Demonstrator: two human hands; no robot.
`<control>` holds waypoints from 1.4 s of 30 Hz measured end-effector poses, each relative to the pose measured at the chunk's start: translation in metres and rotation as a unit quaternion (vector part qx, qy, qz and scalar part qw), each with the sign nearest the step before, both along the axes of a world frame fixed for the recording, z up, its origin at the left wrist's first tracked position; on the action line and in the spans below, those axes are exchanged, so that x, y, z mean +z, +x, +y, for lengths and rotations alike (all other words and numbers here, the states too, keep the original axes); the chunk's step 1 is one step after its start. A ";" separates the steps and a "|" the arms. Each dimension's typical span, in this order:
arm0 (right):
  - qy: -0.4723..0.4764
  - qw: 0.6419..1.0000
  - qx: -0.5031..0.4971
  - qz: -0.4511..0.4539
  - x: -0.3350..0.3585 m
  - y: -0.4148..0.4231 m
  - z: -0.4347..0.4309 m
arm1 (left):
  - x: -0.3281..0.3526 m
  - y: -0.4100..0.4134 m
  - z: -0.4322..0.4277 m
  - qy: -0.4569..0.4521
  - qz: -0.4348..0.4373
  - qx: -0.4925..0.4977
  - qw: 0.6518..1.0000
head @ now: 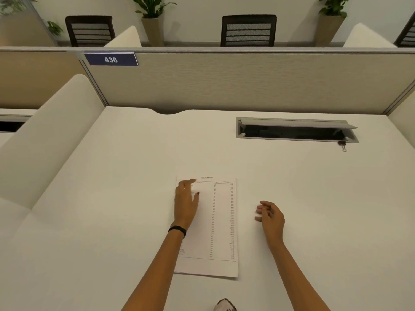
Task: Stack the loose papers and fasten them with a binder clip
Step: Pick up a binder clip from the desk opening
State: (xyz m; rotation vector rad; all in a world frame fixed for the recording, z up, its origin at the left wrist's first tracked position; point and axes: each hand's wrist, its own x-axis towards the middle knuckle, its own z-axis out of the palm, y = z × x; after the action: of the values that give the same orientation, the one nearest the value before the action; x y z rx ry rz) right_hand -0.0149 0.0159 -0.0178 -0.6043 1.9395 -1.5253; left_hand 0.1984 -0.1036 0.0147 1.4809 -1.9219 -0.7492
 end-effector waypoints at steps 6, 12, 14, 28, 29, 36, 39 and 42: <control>0.023 0.995 -0.037 0.093 0.004 -0.046 0.009 | 0.004 -0.068 0.001 -0.018 -0.034 -0.198 0.979; 0.024 0.979 -0.004 0.205 0.005 -0.094 0.021 | -0.006 -0.130 0.015 0.044 -0.064 -0.277 0.958; 0.029 0.976 0.035 0.213 0.002 -0.108 0.027 | -0.013 -0.147 0.021 0.080 -0.066 -0.264 0.959; 0.059 0.966 0.029 0.250 -0.016 -0.185 0.026 | -0.046 -0.215 0.018 0.009 -0.122 -0.221 0.967; 0.061 0.965 0.025 0.254 -0.017 -0.191 0.022 | -0.048 -0.217 0.015 -0.001 -0.132 -0.217 0.967; 0.064 0.960 -0.015 0.273 -0.016 -0.245 -0.013 | -0.057 -0.235 -0.001 -0.049 -0.189 -0.198 0.961; 0.061 0.963 -0.055 0.255 -0.015 -0.268 -0.033 | -0.059 -0.241 -0.011 -0.052 -0.186 -0.205 0.960; 0.056 0.964 -0.104 0.238 -0.016 -0.292 -0.055 | -0.059 -0.245 -0.016 -0.044 -0.177 -0.205 0.962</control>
State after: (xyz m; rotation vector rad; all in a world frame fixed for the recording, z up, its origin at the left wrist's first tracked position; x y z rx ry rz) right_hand -0.3065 -0.0392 -0.0337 -0.7933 2.5018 -1.4752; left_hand -0.0470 -0.1195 -0.0444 1.2358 -2.5489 -0.5859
